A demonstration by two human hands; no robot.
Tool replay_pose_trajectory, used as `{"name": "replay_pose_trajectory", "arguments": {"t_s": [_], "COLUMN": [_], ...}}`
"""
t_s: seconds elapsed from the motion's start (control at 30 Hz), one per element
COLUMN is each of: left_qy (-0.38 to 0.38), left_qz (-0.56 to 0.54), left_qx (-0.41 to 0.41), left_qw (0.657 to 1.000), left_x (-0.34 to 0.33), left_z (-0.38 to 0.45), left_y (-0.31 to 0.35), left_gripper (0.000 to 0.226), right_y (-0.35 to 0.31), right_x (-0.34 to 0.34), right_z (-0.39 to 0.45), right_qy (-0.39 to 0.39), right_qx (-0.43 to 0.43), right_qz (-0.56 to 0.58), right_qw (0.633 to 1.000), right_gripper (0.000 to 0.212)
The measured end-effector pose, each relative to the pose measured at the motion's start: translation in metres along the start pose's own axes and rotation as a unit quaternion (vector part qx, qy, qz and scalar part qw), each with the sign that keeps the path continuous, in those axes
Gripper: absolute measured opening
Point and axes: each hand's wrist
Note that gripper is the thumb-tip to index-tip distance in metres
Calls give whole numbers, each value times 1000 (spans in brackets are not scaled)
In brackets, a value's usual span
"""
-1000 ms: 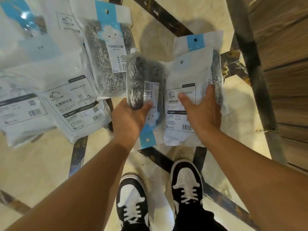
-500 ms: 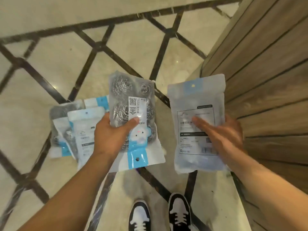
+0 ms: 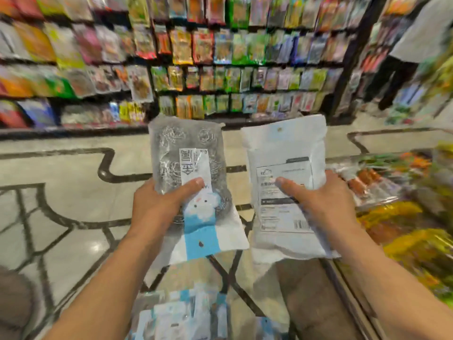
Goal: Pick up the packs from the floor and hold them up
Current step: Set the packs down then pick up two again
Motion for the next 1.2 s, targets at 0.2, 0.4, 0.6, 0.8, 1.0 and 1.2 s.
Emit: {"name": "replay_pose_trajectory", "arguments": {"t_s": [0.2, 0.4, 0.6, 0.8, 1.0, 1.2], "left_qy": [31, 119, 249, 404, 539, 639], "left_qz": [-5, 1, -1, 2, -12, -21], "left_qx": [-45, -83, -124, -122, -123, -110], "left_qw": [998, 989, 961, 907, 833, 761], "left_x": [64, 127, 186, 251, 302, 343], "left_z": [-54, -123, -212, -329, -475, -628], "left_y": [147, 217, 244, 243, 229, 202], "left_gripper": [30, 39, 26, 21, 32, 32], "right_y": [-137, -232, -301, -342, -369, -386], "right_x": [18, 5, -39, -100, -131, -126], "right_z": [-20, -44, -91, -180, -318, -472], "right_qy": [-21, -103, -250, -400, -515, -606], "right_qx": [69, 137, 192, 232, 264, 300], "right_qz": [17, 95, 168, 206, 222, 238], "right_qw": [997, 981, 934, 863, 785, 697], "right_gripper": [25, 35, 39, 31, 25, 18]}}
Point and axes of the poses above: each hand's wrist, its own z-axis towards the middle knuckle, its own x-axis out of the back of the hand, y = z × x, and after that the axes turned 1 degree about -y, right-handed
